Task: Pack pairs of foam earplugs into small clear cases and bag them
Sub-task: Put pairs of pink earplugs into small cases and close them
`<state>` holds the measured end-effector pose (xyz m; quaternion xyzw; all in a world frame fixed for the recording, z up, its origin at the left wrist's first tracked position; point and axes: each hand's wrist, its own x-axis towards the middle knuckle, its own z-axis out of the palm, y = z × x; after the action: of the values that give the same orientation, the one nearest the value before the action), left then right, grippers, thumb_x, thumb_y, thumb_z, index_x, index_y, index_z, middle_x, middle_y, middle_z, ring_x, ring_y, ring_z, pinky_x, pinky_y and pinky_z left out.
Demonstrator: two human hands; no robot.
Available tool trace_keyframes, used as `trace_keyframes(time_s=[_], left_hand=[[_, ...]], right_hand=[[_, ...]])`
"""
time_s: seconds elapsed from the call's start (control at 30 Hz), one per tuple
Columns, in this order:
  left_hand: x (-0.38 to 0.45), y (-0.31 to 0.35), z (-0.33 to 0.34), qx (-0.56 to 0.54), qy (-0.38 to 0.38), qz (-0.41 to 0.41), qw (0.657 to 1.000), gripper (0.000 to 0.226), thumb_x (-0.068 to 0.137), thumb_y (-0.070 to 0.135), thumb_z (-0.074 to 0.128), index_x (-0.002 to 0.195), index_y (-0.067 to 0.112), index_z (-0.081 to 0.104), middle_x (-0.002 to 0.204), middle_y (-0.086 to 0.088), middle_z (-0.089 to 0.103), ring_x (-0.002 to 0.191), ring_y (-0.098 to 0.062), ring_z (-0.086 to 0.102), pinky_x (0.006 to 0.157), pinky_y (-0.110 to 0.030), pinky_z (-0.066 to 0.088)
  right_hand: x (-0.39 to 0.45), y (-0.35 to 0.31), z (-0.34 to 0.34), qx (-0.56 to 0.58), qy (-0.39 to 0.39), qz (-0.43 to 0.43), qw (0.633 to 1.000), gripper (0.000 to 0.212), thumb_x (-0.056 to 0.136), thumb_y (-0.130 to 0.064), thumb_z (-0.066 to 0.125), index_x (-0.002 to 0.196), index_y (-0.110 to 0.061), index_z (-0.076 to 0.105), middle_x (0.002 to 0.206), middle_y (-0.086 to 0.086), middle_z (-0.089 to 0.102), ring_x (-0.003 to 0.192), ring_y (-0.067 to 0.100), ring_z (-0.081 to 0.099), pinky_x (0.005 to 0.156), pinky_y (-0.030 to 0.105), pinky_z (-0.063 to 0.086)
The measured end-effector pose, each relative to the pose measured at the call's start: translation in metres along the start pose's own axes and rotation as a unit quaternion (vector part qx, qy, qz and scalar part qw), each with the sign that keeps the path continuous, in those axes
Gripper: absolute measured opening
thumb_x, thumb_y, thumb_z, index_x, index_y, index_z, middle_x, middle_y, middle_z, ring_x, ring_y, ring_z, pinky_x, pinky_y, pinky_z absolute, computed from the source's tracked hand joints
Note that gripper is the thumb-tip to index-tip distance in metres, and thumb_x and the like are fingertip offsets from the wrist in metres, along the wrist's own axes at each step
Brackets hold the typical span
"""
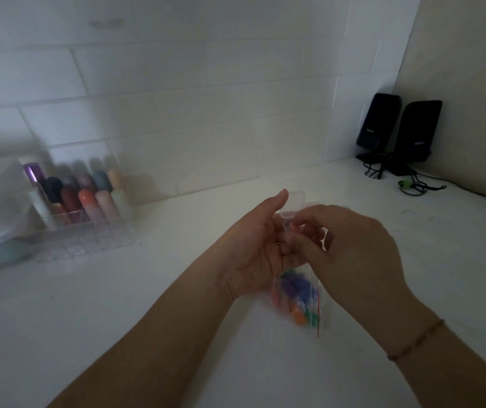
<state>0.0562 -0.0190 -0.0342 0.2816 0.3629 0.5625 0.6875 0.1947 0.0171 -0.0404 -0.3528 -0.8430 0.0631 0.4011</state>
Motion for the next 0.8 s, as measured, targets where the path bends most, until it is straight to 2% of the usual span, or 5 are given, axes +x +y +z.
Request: trace_keyframes(time_s=[0.2, 0.37, 0.43, 0.57, 0.8], left_hand=[[0.0, 0.0, 0.001, -0.005, 0.004, -0.009, 1.0, 0.053, 0.097, 0.045, 0.043, 0.075, 0.005, 0.071, 0.076, -0.003, 0.051, 0.05, -0.006, 0.044, 0.061, -0.026, 0.055], [0.002, 0.009, -0.009, 0.022, 0.07, 0.009, 0.997, 0.058, 0.094, 0.048, 0.047, 0.119, -0.003, 0.061, 0.092, -0.016, 0.067, 0.074, -0.022, 0.065, 0.074, -0.03, 0.055], [0.0, 0.015, -0.012, 0.007, 0.09, 0.016, 0.996, 0.059, 0.094, 0.048, 0.046, 0.122, -0.003, 0.059, 0.094, -0.018, 0.068, 0.073, -0.023, 0.065, 0.07, -0.03, 0.056], [0.001, 0.019, -0.021, -0.012, 0.117, 0.029, 0.993, 0.057, 0.095, 0.047, 0.047, 0.116, -0.004, 0.061, 0.09, -0.019, 0.069, 0.071, -0.024, 0.065, 0.068, -0.031, 0.055], [0.005, 0.017, -0.03, -0.016, 0.145, 0.029, 0.989, 0.058, 0.095, 0.047, 0.047, 0.118, -0.004, 0.06, 0.092, -0.02, 0.069, 0.073, -0.024, 0.064, 0.073, -0.033, 0.054]], right_hand=[[0.001, 0.001, 0.004, -0.01, -0.006, 0.001, 1.0, 0.016, 0.079, -0.05, 0.069, 0.082, -0.035, 0.066, 0.071, -0.02, 0.054, 0.057, -0.007, 0.044, 0.054, 0.017, 0.037], [0.011, 0.002, -0.025, 0.097, 0.069, 0.038, 0.992, 0.019, 0.081, -0.048, 0.062, 0.079, -0.03, 0.065, 0.072, -0.014, 0.062, 0.055, 0.0, 0.052, 0.053, 0.021, 0.041], [0.018, 0.012, -0.048, 0.074, -0.007, 0.087, 0.993, 0.017, 0.081, -0.035, 0.067, 0.067, -0.026, 0.065, 0.058, -0.007, 0.062, 0.051, 0.009, 0.055, 0.052, 0.021, 0.04], [0.018, 0.017, -0.064, -0.01, -0.422, 0.123, 0.898, 0.014, 0.083, -0.032, 0.069, 0.07, -0.035, 0.071, 0.058, -0.024, 0.065, 0.053, -0.005, 0.059, 0.049, 0.008, 0.041], [0.003, 0.007, -0.006, -0.023, -0.323, 0.014, 0.946, 0.01, 0.08, -0.041, 0.07, 0.074, -0.033, 0.072, 0.059, -0.019, 0.056, 0.053, 0.001, 0.051, 0.052, 0.018, 0.032]])
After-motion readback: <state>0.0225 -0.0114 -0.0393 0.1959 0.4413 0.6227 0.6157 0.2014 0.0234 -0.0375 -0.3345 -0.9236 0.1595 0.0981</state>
